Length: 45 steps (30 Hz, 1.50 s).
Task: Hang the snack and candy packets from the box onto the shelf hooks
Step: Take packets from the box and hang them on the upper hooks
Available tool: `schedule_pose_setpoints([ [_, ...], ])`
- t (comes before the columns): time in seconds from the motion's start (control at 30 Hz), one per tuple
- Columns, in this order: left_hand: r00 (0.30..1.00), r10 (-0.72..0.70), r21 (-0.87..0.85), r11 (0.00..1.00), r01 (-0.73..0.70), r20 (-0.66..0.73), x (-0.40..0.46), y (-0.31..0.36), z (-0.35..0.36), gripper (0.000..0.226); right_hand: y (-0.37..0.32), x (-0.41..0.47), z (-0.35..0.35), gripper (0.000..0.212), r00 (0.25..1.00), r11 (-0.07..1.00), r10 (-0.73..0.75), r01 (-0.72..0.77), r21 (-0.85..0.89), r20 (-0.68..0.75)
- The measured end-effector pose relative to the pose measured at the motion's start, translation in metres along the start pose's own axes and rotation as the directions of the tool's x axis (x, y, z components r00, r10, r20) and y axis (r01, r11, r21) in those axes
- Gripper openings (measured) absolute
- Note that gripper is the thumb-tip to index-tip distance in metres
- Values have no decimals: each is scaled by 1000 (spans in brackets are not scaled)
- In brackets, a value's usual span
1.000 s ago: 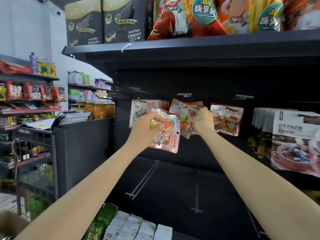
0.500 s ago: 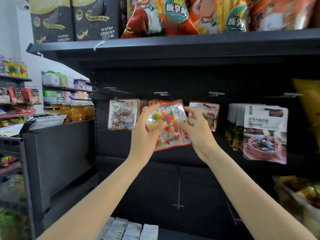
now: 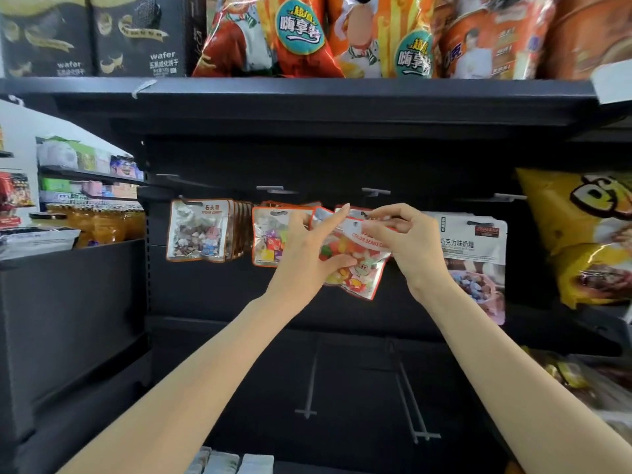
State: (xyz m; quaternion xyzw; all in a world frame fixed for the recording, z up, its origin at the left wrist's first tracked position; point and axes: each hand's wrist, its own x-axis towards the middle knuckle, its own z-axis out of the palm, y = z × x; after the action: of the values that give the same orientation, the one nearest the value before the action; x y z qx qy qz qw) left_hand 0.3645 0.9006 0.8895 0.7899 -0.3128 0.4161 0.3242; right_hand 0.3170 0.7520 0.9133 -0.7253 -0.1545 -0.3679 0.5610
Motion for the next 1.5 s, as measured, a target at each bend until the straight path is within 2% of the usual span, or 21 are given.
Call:
schedule_pose_setpoints([
  [0.07, 1000, -20, -24, 1000, 20, -5, 2, 4, 9, 72, 7, 9, -1, 10, 998, 999, 29, -27, 32, -62],
  [0.17, 998, -66, -49, 997, 66, 7, 10, 9, 19, 74, 16, 17, -5, 11, 991, 1000, -11, 14, 18, -132],
  [0.47, 978, -205, -74, 975, 208, 49, 23, 4, 36, 74, 34, 39, -2, 7, 981, 969, -165, 141, -202, -106],
  [0.6, 984, -175, -28, 984, 176, 30, 31, 4, 43, 76, 41, 42, -4, 12, 953, 953, -252, 214, -215, -166],
  [0.7, 990, -141, 0, 990, 141, 12, 34, 5, 48, 76, 46, 45, -7, 13, 946, 952, -266, 227, -204, -185],
  [1.1, 993, -109, 136, 984, 113, -34, 26, -5, 51, 83, 53, 44, -4, 12, 957, 948, -262, 231, -218, -126],
  [1.33, 994, -91, 126, 987, 97, -55, 24, -4, 52, 82, 53, 45, -2, 12, 958, 946, -258, 224, -235, -124],
  [1.5, 989, -146, 82, 986, 146, -9, 28, -3, 56, 82, 61, 51, -1, 12, 955, 944, -265, 229, -237, -132],
])
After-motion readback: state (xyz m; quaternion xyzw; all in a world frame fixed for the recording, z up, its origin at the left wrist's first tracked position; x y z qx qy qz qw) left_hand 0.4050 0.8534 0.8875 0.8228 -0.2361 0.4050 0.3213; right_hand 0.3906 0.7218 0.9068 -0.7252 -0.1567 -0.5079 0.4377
